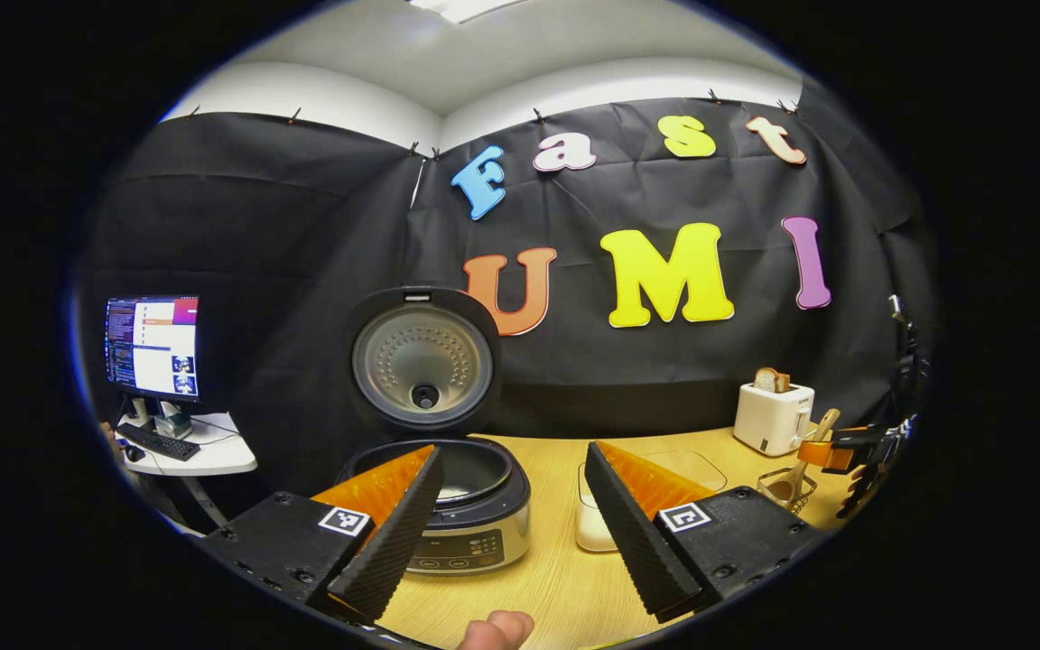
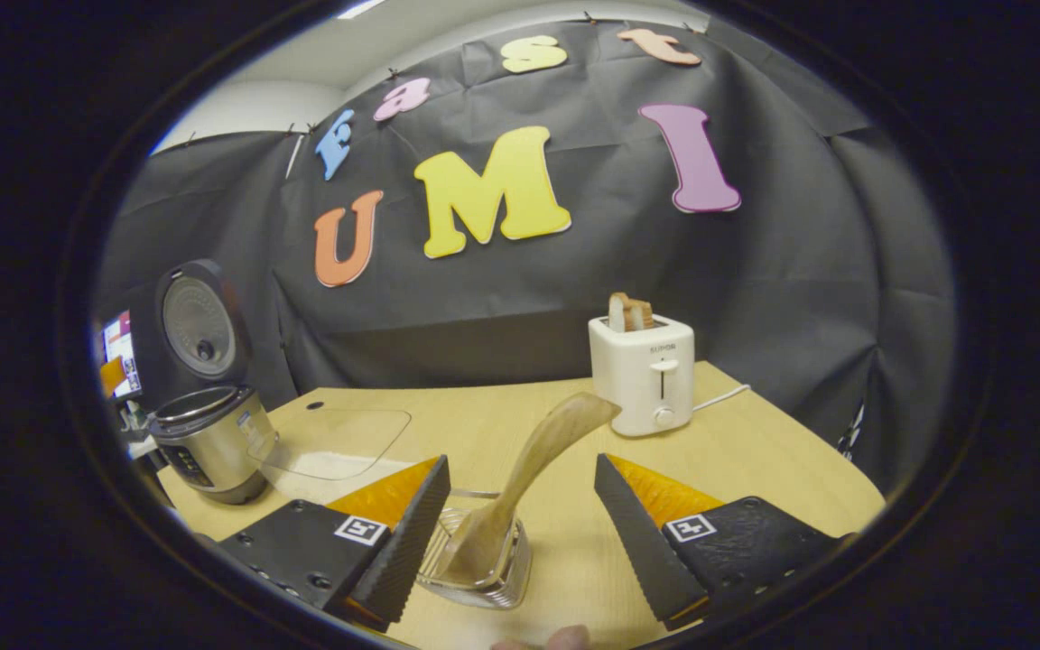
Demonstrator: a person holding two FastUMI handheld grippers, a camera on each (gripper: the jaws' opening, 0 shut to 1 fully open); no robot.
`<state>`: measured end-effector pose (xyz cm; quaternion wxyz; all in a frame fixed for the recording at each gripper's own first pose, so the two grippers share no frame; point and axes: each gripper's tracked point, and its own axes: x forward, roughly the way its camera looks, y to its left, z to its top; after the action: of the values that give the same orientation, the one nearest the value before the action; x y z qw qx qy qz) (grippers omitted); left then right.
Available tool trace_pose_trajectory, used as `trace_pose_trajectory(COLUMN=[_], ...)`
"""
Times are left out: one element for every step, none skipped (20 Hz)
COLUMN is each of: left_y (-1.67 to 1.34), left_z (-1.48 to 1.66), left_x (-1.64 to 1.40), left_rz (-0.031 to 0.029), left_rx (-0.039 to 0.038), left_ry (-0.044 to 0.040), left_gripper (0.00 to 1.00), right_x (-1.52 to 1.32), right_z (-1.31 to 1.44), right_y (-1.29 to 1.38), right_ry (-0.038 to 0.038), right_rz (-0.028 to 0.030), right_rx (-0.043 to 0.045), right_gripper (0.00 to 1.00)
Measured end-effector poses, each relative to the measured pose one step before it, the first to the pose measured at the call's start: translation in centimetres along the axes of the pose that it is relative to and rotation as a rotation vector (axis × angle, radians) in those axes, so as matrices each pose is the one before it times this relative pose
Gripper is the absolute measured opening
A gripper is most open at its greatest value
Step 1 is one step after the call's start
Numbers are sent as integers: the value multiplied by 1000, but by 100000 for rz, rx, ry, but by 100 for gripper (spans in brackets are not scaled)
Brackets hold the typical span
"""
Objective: Close the left gripper, press the button to open the rice cooker; take a wooden spoon from the chopstick holder with the right hand, scoop a spoonful of rice and pour it into the rice cooker, then put the wooden spoon back into the chopstick holder.
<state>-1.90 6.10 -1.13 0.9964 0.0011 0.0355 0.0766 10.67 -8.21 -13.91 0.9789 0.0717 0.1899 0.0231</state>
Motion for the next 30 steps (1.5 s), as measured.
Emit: trace_pose_trajectory(left_y=[357, 189, 121, 121, 129, 221, 102, 173, 44, 22, 45, 122, 121, 45, 153, 313, 213, 247, 297, 414, 273, 72, 159, 213, 189, 227, 71, 151, 206, 207], left_z=[-50, -137, -105, -77, 38, -118, -46, -150, -227, -53, -58, -53, -28, 108, 44, -80, 43, 152, 36, 84, 119, 21, 32, 97, 75, 17, -6, -1, 70, 112], left_x=[18, 2, 76, 8, 3, 100, -11, 118, 55, 10, 107, -40, 2, 9, 41, -47, -48, -100, -31, 22, 43, -39, -29, -85, -18, 70, -48, 8, 30, 45], left_rz=[626, 330, -9, 54, 342, 331, 351, 129, 131, 58, 18, 91, 211, -114, 166, 379, 250, 510, 668, 620, 490, 131, -31, 142, 214, -36, -224, -203, -150, 55], left_rx=[274, 68, -20, 138, 139, 162, 32, 58, 105, 148, 56, -83, -373, -731, -485, -288, -95, -7, 168, 41, -301, -594, -729, -711, -418, -169, 298, 738, 932, 995], left_ry=[428, 355, 253, 329, -14, 215, 274, 468, 810, 329, 314, 215, 83, -39, 1, 249, -37, -126, -147, -289, -341, 101, -96, -157, -234, -238, 56, -152, -348, -339], left_gripper=[100, 100, 100, 100, 100, 100, 100, 100, 100, 100, 100, 95, 100, 100, 100, 100, 100, 100, 100, 100, 100, 100, 100, 100, 100, 100, 100, 100, 100, 100], right_x=[529, 619, 430, 273, 303, 258, 108, 129, 32, 280, -121, -10, -188, -294, -206, -23, 104, -342, -385, -233, -331, -302, -258, -206, -212, -159, -92, 18, 118, 268], right_z=[49, -32, -23, -161, -46, -144, -13, -96, -19, -182, -133, 211, 51, 73, 188, -101, 246, 148, 562, 601, 635, 493, 647, 702, 765, 873, 747, 838, 832, 828], right_y=[-52, -183, -51, 106, 41, 32, 84, 38, 45, -163, 104, -18, 514, 806, 634, -21, 310, 255, 185, 225, 263, 242, 169, 196, 94, 257, 317, 389, 517, 793], right_ry=[456, 562, 819, 689, 501, 748, 300, 588, 779, 599, 390, -623, -425, 738, -83, -315, -924, -1082, -1645, -1809, -1189, -1008, -874, -1243, -1211, -1458, -921, -881, -730, -483], right_rz=[-188, -229, 121, -230, 134, 170, 389, -149, 260, -317, 70, -304, 2254, 3149, 1402, 251, 494, -81, -76, 136, 252, 224, 33, -137, -286, -294, -39, 172, 151, 465], right_rx=[1567, 1086, 614, 391, 85, -470, -259, -348, -138, 126, 15, -925, 1552, 1541, 660, -1488, 756, -603, -450, -334, -288, -267, -470, -720, -1190, -1736, -1017, -677, -898, -1240], right_gripper=[96, 96, 91, 83, 77, 71, 67, 58, 50, 39, 28, 24, 24, 16, 11, 6, 7, 0, 0, 0, 0, 0, 0, 0, 0, 0, 0, 0, 0, 0])
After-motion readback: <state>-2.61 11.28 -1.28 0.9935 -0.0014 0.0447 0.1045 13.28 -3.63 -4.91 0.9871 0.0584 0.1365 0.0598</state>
